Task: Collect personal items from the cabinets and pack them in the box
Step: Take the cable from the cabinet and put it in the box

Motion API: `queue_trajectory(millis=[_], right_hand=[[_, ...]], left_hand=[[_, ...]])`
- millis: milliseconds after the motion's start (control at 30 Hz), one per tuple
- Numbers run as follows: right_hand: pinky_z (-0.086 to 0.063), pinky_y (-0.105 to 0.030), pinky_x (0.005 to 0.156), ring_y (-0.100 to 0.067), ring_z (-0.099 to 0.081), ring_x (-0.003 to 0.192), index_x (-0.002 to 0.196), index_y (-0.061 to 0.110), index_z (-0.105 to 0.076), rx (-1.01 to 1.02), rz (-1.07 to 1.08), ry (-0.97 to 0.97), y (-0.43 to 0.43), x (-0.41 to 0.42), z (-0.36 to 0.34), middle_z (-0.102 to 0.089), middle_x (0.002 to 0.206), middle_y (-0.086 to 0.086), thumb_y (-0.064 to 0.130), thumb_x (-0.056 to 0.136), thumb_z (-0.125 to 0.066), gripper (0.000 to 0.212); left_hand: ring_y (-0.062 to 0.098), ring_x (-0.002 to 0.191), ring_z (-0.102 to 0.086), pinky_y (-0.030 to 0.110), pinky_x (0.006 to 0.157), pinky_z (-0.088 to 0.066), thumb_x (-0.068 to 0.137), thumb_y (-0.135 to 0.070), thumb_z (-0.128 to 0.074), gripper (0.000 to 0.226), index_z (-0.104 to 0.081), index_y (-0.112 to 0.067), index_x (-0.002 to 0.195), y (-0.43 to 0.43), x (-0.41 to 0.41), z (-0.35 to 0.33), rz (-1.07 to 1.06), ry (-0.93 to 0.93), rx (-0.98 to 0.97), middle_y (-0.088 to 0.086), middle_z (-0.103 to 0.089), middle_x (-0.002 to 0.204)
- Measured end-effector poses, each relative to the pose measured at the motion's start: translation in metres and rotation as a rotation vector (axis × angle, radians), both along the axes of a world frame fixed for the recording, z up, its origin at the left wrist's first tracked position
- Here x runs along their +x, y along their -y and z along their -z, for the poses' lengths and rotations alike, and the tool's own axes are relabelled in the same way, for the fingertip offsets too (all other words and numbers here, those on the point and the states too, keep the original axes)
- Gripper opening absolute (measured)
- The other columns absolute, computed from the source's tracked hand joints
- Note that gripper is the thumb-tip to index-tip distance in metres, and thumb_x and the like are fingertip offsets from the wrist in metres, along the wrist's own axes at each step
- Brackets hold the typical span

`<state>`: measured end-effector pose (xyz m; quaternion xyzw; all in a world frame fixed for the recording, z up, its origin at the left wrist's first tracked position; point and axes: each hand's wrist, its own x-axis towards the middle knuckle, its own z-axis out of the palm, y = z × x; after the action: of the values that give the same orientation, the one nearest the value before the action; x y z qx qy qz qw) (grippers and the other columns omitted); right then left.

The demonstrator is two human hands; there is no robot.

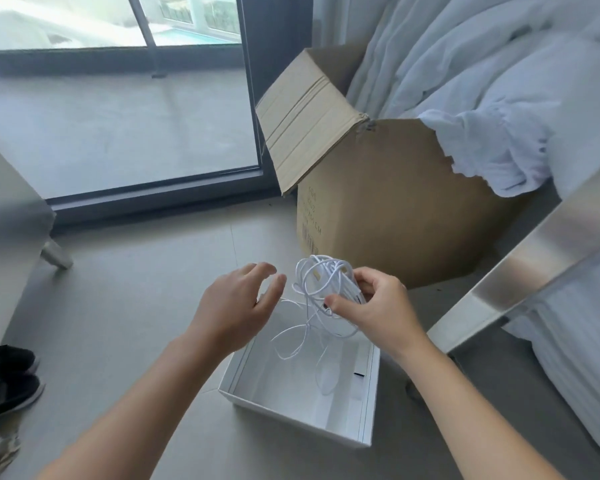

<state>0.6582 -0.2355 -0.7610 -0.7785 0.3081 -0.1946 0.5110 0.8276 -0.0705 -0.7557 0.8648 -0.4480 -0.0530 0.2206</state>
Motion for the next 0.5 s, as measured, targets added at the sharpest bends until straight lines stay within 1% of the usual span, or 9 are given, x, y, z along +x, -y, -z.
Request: queue_trajectory(millis=[133, 233, 300, 367, 400, 500], right_hand=[[-0.06, -0.052, 0.072, -0.029, -0.074, 0.076, 0.085, 0.022, -0.072, -0.027, -0.026, 0.008, 0.006, 0.014, 0.008, -0.077, 0.077, 0.001, 0.05, 0.063, -0.081, 0.037], [-0.06, -0.052, 0.074, -0.028, -0.074, 0.077, 0.087, 0.021, -0.073, -0.01, -0.05, 0.0, 0.005, 0.02, 0.017, -0.077, 0.079, 0.001, 0.047, 0.063, -0.081, 0.036], [-0.06, -0.052, 0.077, -0.026, -0.075, 0.079, 0.088, 0.02, -0.073, 0.015, -0.078, -0.025, 0.005, 0.023, 0.024, -0.078, 0.081, 0.002, 0.039, 0.068, -0.084, 0.03], [-0.061, -0.05, 0.08, -0.022, -0.076, 0.08, 0.09, 0.02, -0.074, 0.038, -0.127, -0.051, 0.006, 0.029, 0.034, -0.079, 0.083, 0.003, 0.028, 0.074, -0.087, 0.022], [-0.061, -0.05, 0.081, -0.023, -0.076, 0.081, 0.091, 0.02, -0.075, 0.041, -0.152, -0.065, 0.007, 0.032, 0.041, -0.079, 0.084, 0.003, 0.026, 0.075, -0.087, 0.021], [-0.06, -0.053, 0.081, -0.03, -0.075, 0.086, 0.09, 0.02, -0.075, 0.041, -0.179, -0.083, 0.006, 0.039, 0.066, -0.079, 0.086, -0.001, 0.028, 0.073, -0.086, 0.022]], left_hand=[[0.011, 0.094, -0.063, 0.032, 0.076, -0.048, 0.093, -0.064, -0.022, 0.049, -0.057, -0.034, 0.109, -0.006, 0.011, 0.01, 0.009, 0.056, 0.022, -0.016, -0.065, 0.108], [0.006, 0.09, -0.062, 0.032, 0.077, -0.048, 0.091, -0.066, -0.021, 0.049, -0.057, -0.035, 0.102, -0.018, 0.018, 0.021, -0.029, -0.057, 0.03, -0.019, -0.064, 0.102], [0.006, 0.09, -0.062, 0.032, 0.078, -0.049, 0.092, -0.065, -0.024, 0.047, -0.058, -0.034, 0.102, -0.025, 0.02, 0.029, -0.033, -0.095, 0.063, -0.019, -0.064, 0.102], [0.006, 0.091, -0.062, 0.033, 0.079, -0.049, 0.093, -0.063, -0.026, 0.046, -0.059, -0.034, 0.105, -0.029, 0.022, 0.038, 0.005, -0.071, 0.11, -0.018, -0.064, 0.106], [0.007, 0.094, -0.062, 0.033, 0.08, -0.049, 0.094, -0.063, -0.025, 0.046, -0.058, -0.034, 0.107, -0.029, 0.023, 0.043, 0.033, -0.048, 0.132, -0.017, -0.064, 0.108], [0.012, 0.099, -0.062, 0.033, 0.08, -0.048, 0.095, -0.063, -0.024, 0.048, -0.057, -0.034, 0.111, -0.028, 0.026, 0.059, 0.112, 0.02, 0.175, -0.014, -0.065, 0.11]])
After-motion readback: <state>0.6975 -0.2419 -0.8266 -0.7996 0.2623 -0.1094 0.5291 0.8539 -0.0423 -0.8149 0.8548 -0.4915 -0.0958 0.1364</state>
